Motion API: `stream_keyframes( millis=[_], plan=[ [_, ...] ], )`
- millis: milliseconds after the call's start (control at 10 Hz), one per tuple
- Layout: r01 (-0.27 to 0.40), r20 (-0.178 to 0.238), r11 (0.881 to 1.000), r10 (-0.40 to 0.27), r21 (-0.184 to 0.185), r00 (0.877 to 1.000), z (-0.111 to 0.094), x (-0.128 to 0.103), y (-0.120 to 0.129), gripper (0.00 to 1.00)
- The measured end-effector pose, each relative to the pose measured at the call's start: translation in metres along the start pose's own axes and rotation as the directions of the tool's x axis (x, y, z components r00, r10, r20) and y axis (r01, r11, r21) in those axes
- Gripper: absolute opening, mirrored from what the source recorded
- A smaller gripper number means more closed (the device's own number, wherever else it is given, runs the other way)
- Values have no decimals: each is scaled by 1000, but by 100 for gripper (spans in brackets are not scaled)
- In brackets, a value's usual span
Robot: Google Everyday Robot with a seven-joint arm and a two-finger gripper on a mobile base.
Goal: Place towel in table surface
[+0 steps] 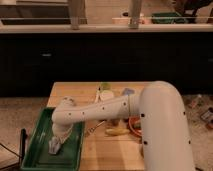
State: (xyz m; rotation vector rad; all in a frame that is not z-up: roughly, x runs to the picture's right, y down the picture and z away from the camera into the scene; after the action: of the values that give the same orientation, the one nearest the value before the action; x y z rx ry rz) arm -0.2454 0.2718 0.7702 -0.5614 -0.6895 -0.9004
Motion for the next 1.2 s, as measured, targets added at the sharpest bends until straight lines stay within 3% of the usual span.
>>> stream_keyframes(
  millis=[300,1200],
  plan=[
    [4,-30,1000,-4,8,1000,-14,-4,-1,0],
    [35,-147,998,-28,49,989,-101,-10,-5,0]
  ],
)
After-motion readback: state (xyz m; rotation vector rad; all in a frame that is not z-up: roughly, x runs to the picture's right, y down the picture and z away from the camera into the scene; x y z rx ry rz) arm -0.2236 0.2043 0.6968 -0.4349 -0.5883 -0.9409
